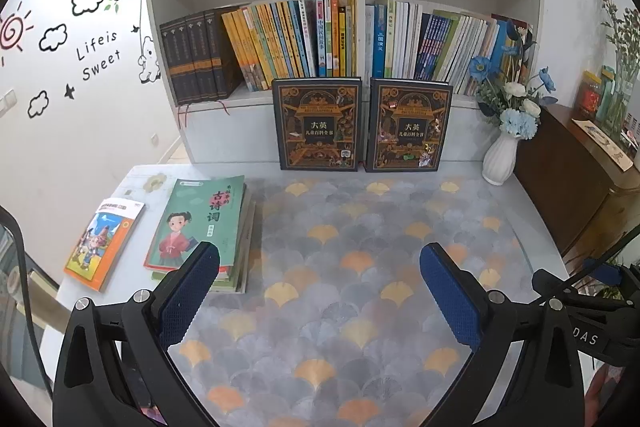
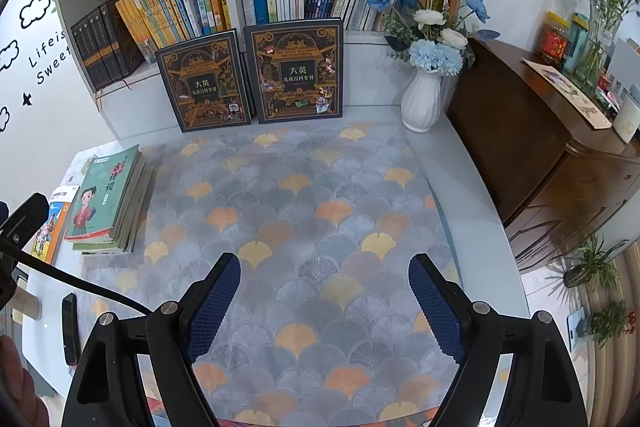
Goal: Organize books
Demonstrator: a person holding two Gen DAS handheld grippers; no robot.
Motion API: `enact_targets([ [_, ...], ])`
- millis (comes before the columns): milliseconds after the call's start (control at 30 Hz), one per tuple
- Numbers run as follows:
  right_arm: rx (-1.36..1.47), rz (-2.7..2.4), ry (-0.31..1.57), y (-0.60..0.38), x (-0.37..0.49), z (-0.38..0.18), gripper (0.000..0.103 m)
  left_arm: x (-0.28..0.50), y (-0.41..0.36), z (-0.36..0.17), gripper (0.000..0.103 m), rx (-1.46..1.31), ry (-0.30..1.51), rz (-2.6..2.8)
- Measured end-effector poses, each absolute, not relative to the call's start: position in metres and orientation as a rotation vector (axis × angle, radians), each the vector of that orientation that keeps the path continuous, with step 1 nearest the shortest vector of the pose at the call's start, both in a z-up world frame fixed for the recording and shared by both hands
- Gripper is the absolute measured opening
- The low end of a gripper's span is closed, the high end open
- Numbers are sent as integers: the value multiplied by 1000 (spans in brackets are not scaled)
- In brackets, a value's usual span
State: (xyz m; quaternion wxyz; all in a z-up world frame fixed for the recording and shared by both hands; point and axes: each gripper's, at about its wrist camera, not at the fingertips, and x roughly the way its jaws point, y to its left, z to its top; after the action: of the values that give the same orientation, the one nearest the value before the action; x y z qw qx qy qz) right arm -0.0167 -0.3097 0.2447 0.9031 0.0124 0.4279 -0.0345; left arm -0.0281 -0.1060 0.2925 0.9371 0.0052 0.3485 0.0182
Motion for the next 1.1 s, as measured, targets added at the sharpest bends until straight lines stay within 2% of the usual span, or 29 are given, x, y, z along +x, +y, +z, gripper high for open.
enact_targets([
  [400,1,-65,894,-301,-12,237,85,-20,-111,255,101,25,795,54],
  [1100,27,-93,959,-275,-18,210,85,-21,-94,237,101,68,852,-18],
])
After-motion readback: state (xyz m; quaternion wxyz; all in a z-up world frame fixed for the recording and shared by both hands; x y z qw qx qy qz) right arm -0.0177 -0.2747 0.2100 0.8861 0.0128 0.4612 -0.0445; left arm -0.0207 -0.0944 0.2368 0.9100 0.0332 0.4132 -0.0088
